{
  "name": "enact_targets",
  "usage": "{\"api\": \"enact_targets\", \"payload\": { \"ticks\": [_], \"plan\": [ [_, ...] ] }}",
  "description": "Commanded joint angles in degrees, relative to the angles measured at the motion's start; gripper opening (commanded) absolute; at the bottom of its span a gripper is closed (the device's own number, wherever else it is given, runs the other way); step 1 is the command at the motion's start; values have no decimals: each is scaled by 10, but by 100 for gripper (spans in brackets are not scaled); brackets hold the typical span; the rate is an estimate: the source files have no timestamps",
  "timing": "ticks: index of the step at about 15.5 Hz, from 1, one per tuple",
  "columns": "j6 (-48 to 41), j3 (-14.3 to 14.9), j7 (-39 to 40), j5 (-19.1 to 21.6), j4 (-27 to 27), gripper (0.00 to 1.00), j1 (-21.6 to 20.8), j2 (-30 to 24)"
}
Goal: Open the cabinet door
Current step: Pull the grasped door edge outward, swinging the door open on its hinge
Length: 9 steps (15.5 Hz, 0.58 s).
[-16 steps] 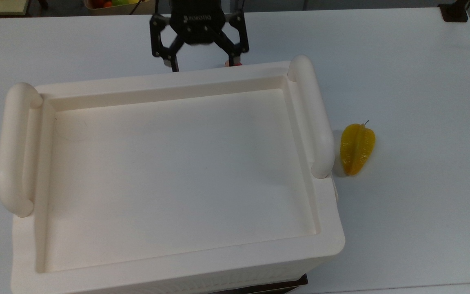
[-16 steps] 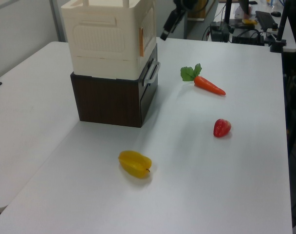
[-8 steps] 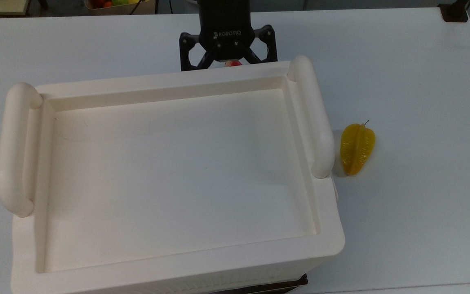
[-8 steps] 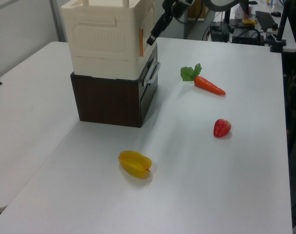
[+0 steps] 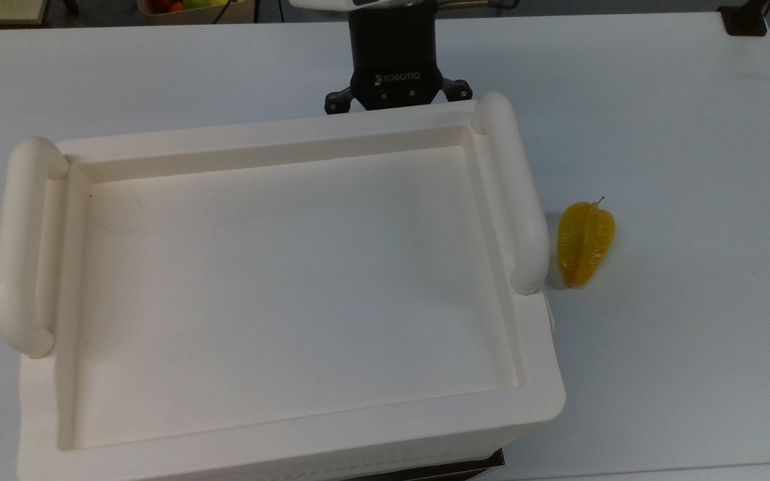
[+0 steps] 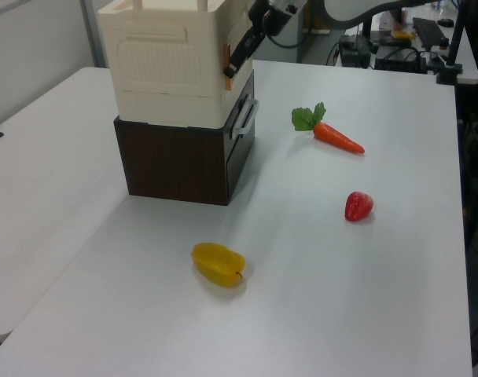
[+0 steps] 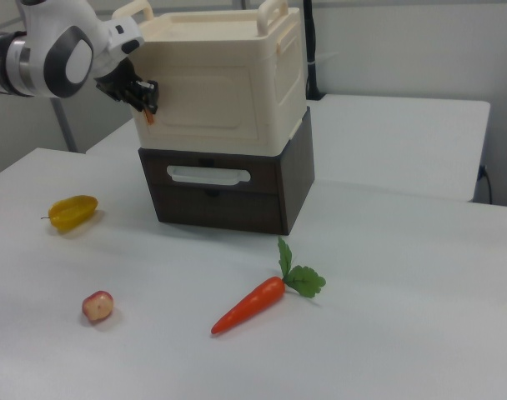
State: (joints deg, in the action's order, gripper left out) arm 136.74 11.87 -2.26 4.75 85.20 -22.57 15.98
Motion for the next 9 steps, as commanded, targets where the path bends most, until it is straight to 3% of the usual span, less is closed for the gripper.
{"api": "enact_targets", "payload": {
  "ticks": [1, 3, 9],
  "plan": [
    [34, 8, -13, -1, -13, 12, -3, 8],
    [33, 8, -13, -11, -13, 0, -3, 7],
    [-23, 8, -9, -22, -4, 0, -3, -4]
  ]
}}
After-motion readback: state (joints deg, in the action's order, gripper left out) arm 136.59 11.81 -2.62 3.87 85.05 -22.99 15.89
